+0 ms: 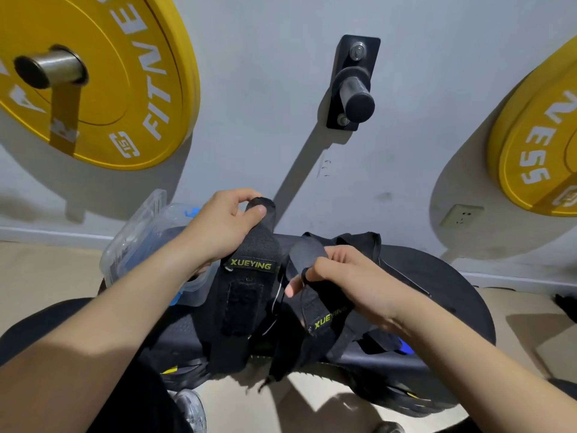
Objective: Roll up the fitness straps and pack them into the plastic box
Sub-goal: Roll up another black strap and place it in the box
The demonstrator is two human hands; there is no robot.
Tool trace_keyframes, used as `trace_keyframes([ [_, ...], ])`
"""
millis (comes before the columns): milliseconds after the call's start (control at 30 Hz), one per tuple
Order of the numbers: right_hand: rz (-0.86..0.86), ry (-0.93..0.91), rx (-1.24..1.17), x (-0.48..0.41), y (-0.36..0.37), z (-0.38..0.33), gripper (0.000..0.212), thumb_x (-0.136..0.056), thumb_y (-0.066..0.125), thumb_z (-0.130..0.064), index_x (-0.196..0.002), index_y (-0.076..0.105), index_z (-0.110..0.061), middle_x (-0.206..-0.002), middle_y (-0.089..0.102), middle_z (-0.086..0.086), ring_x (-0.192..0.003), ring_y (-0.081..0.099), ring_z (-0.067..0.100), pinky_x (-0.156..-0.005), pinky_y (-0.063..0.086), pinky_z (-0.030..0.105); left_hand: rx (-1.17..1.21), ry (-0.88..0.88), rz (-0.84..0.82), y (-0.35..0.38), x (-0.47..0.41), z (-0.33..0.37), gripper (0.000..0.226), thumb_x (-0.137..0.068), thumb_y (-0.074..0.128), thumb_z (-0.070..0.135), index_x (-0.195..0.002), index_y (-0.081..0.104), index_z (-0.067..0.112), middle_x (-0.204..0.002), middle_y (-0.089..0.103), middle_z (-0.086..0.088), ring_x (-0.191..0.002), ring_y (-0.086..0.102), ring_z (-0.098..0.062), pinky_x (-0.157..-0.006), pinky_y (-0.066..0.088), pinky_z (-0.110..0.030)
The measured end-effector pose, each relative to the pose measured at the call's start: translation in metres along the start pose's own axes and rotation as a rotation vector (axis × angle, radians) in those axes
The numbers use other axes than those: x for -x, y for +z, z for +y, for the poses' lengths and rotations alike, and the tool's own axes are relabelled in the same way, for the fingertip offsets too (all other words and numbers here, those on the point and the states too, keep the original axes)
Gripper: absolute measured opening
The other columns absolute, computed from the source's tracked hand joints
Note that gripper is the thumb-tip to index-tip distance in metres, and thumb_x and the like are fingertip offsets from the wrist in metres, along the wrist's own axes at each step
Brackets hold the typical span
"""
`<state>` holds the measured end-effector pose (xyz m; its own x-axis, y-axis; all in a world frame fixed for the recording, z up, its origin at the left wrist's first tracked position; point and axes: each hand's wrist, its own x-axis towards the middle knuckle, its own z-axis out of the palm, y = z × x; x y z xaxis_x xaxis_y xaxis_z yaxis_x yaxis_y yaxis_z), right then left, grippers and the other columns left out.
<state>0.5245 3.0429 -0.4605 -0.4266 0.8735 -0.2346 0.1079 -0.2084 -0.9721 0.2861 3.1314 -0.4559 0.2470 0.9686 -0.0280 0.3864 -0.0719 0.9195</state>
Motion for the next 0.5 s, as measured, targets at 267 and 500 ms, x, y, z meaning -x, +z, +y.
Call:
trace_keyframes([
  [267, 0.094, -0.264, 0.358, -0.01, 0.023, 0.011, 0.013, -0.102, 0.071, -0.007, -0.1, 0.084, -0.01, -0.124, 0.077, -0.003, -0.132, 0.062, 0.01, -0.119, 0.043, 0.034, 0.178, -0.079, 0.192, 0.007, -0.004, 0.007, 0.025, -0.105, 0.068, 0.037, -0.088, 0.067, 0.02, -0.068, 0.07, -0.012, -0.061, 0.066, -0.022, -0.058, 0.05, -0.031],
  [500, -0.252, 0.162, 0.438, -0.007, 0.017, 0.012, 0.025, -0.099, 0.071, -0.022, -0.087, 0.073, 0.0, -0.077, 0.06, 0.006, -0.071, 0.052, 0.019, -0.071, 0.042, 0.028, 0.84, -0.307, 0.405, 0.001, -0.008, 0.016, 0.019, -0.114, 0.053, 0.013, -0.107, 0.069, 0.004, -0.105, 0.077, -0.017, -0.085, 0.076, -0.023, -0.065, 0.063, -0.033],
])
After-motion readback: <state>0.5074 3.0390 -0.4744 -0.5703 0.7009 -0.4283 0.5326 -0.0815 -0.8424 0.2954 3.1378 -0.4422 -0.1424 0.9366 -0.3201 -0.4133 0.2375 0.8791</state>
